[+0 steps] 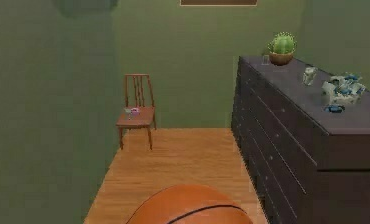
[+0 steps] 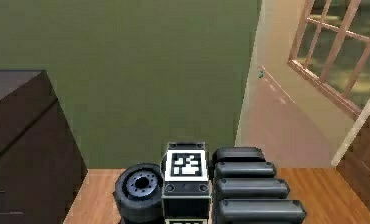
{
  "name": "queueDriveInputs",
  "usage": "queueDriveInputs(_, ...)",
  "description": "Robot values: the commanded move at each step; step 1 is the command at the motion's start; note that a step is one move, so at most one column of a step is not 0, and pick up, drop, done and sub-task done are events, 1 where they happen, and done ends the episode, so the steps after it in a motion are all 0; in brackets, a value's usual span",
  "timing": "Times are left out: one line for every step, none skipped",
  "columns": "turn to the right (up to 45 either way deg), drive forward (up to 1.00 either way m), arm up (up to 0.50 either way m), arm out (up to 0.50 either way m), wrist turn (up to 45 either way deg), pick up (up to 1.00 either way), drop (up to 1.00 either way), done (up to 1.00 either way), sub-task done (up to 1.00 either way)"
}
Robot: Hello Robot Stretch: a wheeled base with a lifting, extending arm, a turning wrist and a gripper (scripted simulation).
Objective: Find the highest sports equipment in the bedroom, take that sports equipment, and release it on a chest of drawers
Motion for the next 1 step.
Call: queueDriveInputs(0.0,1.00,0.00,0.00,0.0,0.00,0.00,0.00,0.00)
